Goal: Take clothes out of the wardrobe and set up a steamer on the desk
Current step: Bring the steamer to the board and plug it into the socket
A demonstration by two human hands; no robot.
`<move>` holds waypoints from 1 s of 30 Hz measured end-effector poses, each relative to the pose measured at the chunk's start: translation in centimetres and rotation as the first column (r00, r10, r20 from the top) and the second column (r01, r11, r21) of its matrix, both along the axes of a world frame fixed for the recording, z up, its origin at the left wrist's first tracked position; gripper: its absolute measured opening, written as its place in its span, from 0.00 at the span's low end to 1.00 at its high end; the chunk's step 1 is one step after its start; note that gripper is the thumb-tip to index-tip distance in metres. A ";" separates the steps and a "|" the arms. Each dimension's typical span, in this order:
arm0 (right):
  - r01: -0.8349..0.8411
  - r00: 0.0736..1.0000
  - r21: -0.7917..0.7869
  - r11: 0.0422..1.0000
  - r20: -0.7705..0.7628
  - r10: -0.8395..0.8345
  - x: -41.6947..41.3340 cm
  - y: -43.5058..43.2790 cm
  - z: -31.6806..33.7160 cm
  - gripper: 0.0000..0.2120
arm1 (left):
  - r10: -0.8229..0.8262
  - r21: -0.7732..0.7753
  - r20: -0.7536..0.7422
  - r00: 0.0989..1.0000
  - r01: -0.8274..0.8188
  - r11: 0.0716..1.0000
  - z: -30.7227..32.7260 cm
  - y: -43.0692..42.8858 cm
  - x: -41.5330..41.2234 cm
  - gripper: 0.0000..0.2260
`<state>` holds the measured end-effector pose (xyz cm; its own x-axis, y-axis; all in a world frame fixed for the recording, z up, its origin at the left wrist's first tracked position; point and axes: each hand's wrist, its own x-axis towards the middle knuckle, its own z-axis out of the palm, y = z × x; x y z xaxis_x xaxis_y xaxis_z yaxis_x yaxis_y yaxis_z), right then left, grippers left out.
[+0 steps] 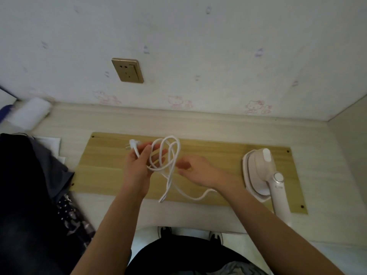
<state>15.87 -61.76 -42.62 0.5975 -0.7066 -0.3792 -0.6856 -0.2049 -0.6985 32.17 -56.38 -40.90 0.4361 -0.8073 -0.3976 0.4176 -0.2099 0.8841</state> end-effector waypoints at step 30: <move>0.588 0.792 -0.236 0.774 -0.027 -0.610 -1.3 -2.2 -2.1 0.09 | 0.177 -0.103 0.157 0.972 -0.162 0.981 3.3 -1.7 14.2 0.12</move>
<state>14.53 -64.01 -44.73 -0.0050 -0.9760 -0.2178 -0.7785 0.1405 -0.6117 46.37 -58.11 -37.59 0.6231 -0.7447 -0.2390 0.2875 -0.0661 0.9555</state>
